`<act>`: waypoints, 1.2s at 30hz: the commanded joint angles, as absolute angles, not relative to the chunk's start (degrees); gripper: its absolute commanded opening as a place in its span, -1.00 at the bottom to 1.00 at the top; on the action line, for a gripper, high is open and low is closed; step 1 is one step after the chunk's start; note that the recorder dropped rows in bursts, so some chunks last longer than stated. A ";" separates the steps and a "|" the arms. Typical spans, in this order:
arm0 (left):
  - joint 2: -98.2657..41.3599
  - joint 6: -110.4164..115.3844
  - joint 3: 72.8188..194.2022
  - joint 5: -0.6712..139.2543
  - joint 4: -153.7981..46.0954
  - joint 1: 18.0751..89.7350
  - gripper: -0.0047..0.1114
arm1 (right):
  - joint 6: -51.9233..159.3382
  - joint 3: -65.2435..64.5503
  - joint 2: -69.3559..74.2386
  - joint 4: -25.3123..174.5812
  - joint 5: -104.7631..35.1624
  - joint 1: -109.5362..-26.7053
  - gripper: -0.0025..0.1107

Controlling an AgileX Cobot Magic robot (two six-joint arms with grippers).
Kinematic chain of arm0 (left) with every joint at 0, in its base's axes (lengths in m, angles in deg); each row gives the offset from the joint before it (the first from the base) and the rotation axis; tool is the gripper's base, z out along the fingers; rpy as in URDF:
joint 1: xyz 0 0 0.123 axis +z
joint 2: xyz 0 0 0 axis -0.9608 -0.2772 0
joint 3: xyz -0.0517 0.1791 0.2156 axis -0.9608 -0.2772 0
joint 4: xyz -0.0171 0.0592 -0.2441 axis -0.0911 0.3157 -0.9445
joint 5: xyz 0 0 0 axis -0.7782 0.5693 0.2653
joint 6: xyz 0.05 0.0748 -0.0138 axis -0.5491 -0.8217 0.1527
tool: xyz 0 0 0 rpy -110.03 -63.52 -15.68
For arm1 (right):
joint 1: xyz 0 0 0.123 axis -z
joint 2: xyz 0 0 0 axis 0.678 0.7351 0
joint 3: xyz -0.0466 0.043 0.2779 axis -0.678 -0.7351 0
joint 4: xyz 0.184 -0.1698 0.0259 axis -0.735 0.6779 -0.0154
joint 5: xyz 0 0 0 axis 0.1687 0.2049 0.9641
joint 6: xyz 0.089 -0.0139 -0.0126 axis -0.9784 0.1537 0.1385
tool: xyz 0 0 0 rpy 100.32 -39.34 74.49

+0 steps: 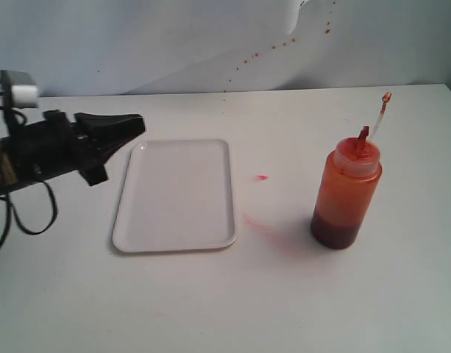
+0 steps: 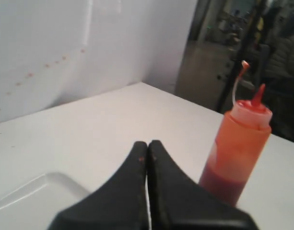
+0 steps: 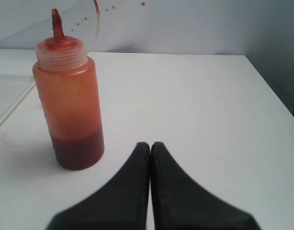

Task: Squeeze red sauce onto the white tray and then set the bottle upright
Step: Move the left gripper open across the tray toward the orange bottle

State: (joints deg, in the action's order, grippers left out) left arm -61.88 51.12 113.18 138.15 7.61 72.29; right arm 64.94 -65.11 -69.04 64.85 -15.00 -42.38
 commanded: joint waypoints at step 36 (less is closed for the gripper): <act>-84.87 45.81 138.49 130.84 11.48 46.35 0.89 | 64.79 -65.24 -69.36 64.79 -15.01 -41.97 -0.96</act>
